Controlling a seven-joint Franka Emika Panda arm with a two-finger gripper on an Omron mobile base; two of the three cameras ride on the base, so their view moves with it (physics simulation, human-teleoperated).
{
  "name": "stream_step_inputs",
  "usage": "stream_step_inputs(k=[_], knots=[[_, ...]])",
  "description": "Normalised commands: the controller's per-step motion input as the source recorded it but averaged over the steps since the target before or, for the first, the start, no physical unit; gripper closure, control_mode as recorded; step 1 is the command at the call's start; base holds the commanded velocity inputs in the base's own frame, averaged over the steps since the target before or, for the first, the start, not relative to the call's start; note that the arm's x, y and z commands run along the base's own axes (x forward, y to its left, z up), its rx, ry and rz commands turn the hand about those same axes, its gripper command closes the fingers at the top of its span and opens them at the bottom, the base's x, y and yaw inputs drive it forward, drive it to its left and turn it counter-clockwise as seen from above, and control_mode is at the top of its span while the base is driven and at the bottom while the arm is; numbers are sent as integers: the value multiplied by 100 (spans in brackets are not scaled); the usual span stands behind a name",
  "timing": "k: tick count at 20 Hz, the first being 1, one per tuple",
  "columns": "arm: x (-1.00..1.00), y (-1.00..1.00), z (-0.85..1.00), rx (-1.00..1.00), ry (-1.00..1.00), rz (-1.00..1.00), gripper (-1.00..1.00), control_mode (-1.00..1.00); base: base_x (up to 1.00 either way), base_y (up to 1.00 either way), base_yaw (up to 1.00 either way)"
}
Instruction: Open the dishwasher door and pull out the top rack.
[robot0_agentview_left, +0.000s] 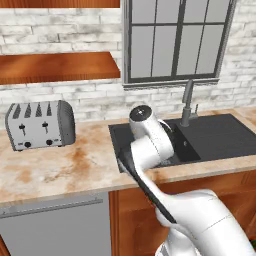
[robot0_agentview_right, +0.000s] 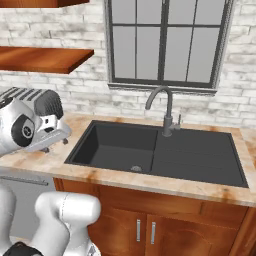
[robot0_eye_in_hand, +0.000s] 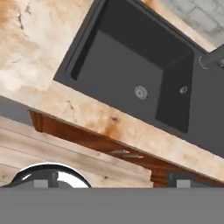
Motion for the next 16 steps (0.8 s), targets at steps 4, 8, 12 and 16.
stream_step_inputs(k=[4,8,12,16], knots=[[-46,100,-96,-42,-14,31,-100,-100,0,0,0],[-20,100,-81,-29,-13,31,-100,-100,0,0,0],[-18,100,-67,-20,-15,34,-100,-100,0,0,0],[-28,100,-53,-21,-22,31,-100,-100,0,0,0]])
